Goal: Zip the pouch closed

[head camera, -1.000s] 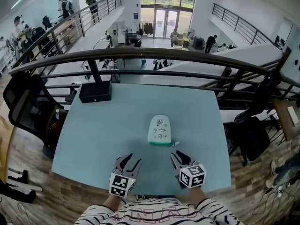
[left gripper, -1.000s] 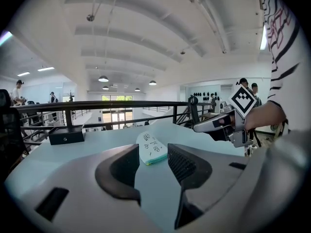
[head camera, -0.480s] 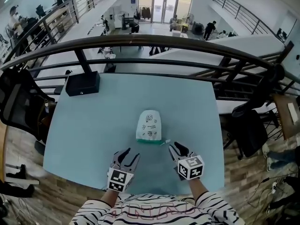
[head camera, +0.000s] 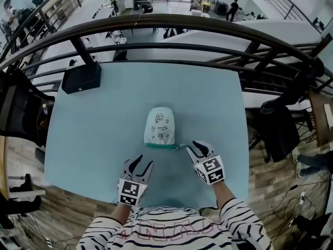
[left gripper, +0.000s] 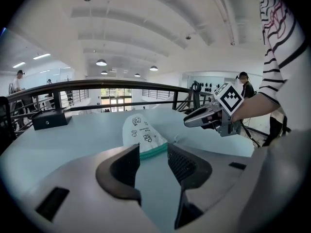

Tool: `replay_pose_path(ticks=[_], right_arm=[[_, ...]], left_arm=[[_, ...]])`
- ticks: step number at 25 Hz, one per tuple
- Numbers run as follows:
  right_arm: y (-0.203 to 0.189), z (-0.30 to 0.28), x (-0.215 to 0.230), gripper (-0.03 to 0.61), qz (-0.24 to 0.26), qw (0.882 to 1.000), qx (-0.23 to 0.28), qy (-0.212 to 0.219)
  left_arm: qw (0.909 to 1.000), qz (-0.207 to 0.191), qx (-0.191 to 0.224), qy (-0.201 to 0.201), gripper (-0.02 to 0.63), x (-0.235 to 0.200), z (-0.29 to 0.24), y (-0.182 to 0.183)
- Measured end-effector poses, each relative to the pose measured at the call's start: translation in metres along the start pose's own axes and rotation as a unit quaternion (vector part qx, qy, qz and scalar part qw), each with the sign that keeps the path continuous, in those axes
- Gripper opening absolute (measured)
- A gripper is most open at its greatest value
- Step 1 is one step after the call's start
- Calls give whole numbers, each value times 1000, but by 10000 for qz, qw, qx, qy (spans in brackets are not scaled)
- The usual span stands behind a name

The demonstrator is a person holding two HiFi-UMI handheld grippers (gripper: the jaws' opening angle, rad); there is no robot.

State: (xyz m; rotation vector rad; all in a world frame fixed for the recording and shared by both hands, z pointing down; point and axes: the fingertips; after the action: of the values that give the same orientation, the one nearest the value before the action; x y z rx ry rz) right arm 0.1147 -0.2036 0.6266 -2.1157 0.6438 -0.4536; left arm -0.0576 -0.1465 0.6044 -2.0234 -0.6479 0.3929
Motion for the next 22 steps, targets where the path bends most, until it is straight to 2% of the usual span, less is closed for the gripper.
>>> replay_pose_path(ticks=[7,11,14,19,22], right_arm=[[-23,-31,-6,129,817,9938,-396,636],[-33,-44,-14,132,1482,9799,-640,1169],[-40,-50,-20,133,1777,9698,-778,1477],[-45,-56,-22,129,1954,9639,-875,1586],[-45,-54,-23,69,1987,9637,-852,1565]], left_arm=[[9998,-3,-197,-79,163,8,-18,-14],[9995,51,-279,-121,163,12,-25,-21],[9993,57,-329,-141,163,11,-29,-26],[9989,121,-433,-93,163,2,-34,-35],[9989,111,-450,-79,163,0,-36,-36]])
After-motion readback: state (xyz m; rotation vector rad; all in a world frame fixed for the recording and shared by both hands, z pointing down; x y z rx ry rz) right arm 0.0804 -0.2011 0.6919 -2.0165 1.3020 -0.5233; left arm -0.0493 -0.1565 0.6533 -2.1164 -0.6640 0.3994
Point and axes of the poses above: the fingertips, and each gripper's own axes: z backward along the fingers, x to its right, y out of its top, and after that the axes turned 2 degrees about -z, right-handed
